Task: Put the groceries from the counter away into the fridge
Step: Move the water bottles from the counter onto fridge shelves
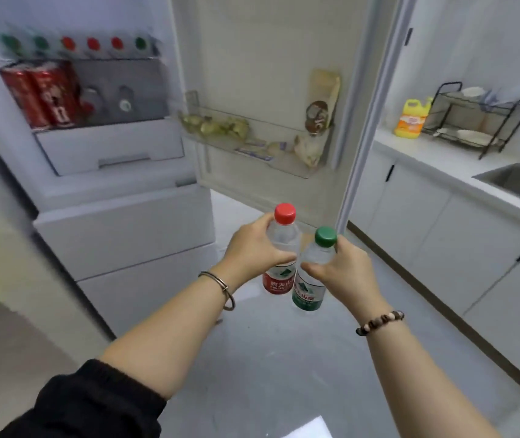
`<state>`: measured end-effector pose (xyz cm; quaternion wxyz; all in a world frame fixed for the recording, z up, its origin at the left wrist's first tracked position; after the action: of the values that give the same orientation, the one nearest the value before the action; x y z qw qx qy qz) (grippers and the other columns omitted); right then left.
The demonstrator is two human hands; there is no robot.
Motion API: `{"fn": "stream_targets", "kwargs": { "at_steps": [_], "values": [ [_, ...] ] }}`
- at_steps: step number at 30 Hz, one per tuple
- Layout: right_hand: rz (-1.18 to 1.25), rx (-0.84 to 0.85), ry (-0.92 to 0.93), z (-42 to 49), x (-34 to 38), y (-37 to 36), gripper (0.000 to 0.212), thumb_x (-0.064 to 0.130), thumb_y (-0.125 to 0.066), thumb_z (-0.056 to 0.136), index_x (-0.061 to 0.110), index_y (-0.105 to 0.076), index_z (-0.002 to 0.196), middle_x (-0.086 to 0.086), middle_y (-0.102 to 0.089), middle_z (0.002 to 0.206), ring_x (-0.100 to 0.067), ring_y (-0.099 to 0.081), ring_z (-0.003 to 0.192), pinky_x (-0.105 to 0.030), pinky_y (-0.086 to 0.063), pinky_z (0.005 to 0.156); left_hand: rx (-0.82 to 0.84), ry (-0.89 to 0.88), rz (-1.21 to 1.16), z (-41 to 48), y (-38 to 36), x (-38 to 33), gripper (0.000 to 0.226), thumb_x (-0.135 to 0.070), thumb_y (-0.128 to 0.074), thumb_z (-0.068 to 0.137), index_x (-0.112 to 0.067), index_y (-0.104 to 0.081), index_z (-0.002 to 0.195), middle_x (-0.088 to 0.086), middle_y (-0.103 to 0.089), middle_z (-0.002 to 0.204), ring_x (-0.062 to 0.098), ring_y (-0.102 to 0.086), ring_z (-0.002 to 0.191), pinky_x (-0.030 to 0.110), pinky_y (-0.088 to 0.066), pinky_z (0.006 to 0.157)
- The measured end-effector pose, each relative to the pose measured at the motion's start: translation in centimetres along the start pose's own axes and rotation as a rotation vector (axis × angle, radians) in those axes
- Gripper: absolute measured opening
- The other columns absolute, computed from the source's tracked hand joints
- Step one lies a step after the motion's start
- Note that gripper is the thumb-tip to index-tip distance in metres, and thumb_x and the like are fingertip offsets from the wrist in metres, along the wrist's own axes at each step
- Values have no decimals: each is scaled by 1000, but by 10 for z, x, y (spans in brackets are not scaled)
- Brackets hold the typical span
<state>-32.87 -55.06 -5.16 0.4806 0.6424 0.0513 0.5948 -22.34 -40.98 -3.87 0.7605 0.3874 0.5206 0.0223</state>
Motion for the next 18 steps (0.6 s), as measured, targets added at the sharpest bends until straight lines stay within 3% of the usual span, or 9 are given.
{"fn": "stream_targets", "kwargs": {
  "at_steps": [5,10,14,18],
  "values": [
    [2,101,125,35,79,-81,36,34,-75,67,18,-58,95,3,-65,89,-17,-59,83,-29,-48,67,-125,109,41,10,87,68,51,-39,-80,57,-37,-56,102,-11,-67,94,13,-64,88,37,-54,81],
    [-11,147,220,72,154,-151,40,40,-75,68,23,-56,99,10,-62,86,-12,-59,81,-22,-42,58,-271,122,63,34,179,120,57,-34,-81,62,-33,-55,113,-13,-63,95,10,-61,88,28,-51,77],
    [66,132,218,111,207,-198,43,39,-76,68,25,-57,104,10,-64,89,-14,-62,86,-28,-50,69,-349,112,28,63,249,158,55,-35,-83,61,-31,-56,108,-12,-66,98,11,-63,92,33,-54,82],
    [67,72,231,144,258,-225,39,37,-75,71,22,-55,101,10,-55,83,-13,-54,78,-24,-41,65,-390,88,24,95,305,180,56,-36,-83,59,-35,-57,108,-14,-67,97,9,-63,91,37,-55,83]
  ]
}}
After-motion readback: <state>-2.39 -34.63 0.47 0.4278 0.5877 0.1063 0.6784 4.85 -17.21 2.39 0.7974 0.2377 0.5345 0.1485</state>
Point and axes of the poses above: each hand's wrist, its own z-axis towards the middle knuckle, its own y-axis out of the back of the hand, x = y × z, the point moved 10 cm from there along z, towards the middle knuckle
